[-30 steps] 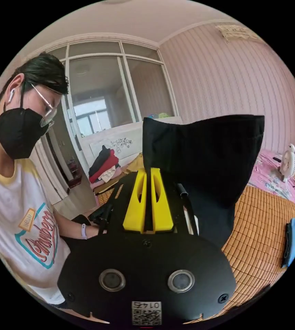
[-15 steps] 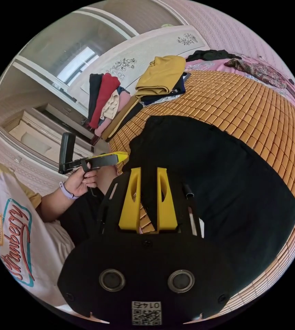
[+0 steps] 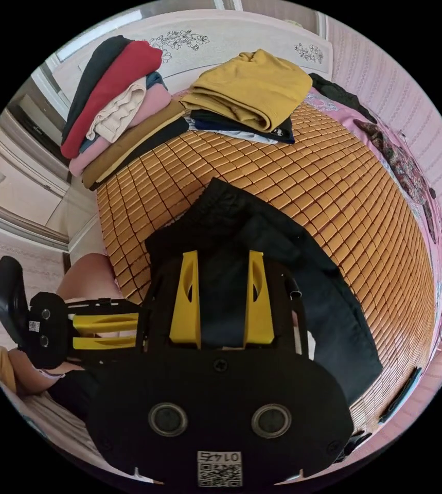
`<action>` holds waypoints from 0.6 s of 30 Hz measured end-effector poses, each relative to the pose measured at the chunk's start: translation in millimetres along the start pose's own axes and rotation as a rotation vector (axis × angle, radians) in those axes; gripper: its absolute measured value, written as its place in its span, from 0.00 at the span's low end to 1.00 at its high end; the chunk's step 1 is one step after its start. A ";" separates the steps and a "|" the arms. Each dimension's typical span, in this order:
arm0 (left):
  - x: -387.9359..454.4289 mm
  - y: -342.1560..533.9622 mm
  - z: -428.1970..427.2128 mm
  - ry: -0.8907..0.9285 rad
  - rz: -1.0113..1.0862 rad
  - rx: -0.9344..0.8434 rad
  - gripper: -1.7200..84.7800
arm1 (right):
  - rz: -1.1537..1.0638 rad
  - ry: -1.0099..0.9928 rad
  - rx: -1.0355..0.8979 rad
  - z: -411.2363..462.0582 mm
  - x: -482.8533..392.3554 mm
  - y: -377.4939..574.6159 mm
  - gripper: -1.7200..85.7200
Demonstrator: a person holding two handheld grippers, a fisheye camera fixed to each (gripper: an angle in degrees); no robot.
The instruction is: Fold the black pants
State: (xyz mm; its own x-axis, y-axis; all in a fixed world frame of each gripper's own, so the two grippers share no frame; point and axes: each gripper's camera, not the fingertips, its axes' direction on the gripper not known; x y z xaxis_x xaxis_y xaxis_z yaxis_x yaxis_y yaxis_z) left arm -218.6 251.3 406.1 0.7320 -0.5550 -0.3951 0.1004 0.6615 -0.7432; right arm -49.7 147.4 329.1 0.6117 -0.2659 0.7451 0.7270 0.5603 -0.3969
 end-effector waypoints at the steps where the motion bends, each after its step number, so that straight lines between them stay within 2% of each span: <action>1: 1.6 1.4 -1.7 0.002 0.005 0.011 0.07 | 0.000 0.032 -0.019 10.7 -1.7 -0.4 0.16; 3: 6.3 5.7 -5.2 0.056 -0.007 0.076 0.07 | 0.011 0.041 -0.015 20.1 2.1 1.6 0.15; 8: 22.9 1.5 1.3 0.082 0.067 0.101 0.05 | 0.175 -0.114 0.046 17.2 42.8 10.1 0.07; 18: 33.0 21.6 -8.8 0.087 0.165 0.185 0.01 | 0.245 -0.313 0.250 -24.5 98.2 42.8 0.04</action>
State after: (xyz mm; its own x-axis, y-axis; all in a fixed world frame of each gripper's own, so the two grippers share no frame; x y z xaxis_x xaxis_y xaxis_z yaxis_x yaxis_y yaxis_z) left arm -198.2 242.8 372.3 0.6888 -0.4683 -0.5534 0.1119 0.8229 -0.5571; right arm 49.1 126.0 372.1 0.6047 0.1260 0.7864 0.4516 0.7591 -0.4688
